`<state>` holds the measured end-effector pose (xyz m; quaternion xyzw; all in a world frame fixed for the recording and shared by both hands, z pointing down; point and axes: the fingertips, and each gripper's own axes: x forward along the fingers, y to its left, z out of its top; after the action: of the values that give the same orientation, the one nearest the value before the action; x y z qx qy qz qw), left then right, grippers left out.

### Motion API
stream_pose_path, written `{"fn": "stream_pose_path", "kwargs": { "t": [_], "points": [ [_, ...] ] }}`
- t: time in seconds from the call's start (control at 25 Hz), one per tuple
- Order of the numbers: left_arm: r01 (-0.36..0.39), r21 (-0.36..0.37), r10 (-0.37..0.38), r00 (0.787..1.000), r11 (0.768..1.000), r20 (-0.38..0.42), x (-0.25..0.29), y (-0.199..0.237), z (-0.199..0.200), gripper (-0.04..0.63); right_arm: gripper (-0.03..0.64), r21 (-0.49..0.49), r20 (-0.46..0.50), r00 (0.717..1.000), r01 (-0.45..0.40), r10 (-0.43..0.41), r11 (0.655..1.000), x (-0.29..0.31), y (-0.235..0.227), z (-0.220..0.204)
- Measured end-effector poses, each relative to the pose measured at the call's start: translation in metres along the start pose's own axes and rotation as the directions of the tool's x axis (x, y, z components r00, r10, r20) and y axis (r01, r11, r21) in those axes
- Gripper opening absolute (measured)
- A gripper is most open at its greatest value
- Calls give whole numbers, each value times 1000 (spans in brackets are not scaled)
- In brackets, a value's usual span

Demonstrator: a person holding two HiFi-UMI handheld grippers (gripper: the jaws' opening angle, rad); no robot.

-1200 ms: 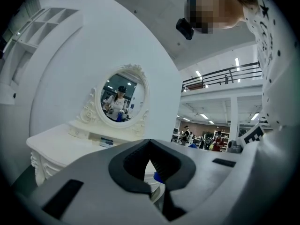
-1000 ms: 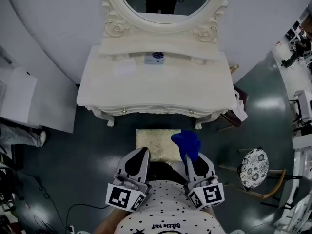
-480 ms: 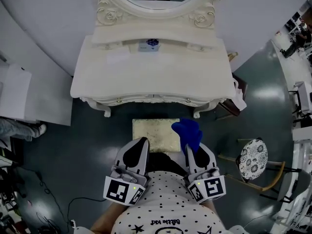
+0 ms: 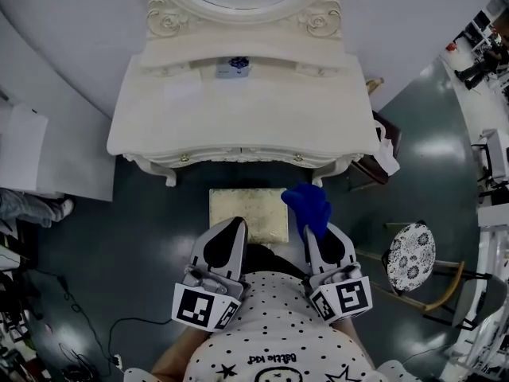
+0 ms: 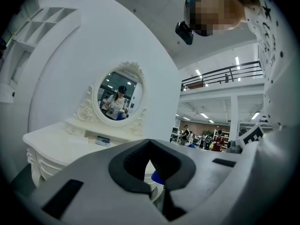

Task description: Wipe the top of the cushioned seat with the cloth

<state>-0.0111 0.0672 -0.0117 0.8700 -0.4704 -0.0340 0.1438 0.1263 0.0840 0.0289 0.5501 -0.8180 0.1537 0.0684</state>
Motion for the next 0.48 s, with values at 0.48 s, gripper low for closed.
{"fn": "stream_pose_path", "kwargs": {
  "t": [0.48],
  "points": [
    [-11,23,9,996,1000,89,-2,1,22,10,61,-34,0,999,-51,51,998,4,0,4]
  ]
}}
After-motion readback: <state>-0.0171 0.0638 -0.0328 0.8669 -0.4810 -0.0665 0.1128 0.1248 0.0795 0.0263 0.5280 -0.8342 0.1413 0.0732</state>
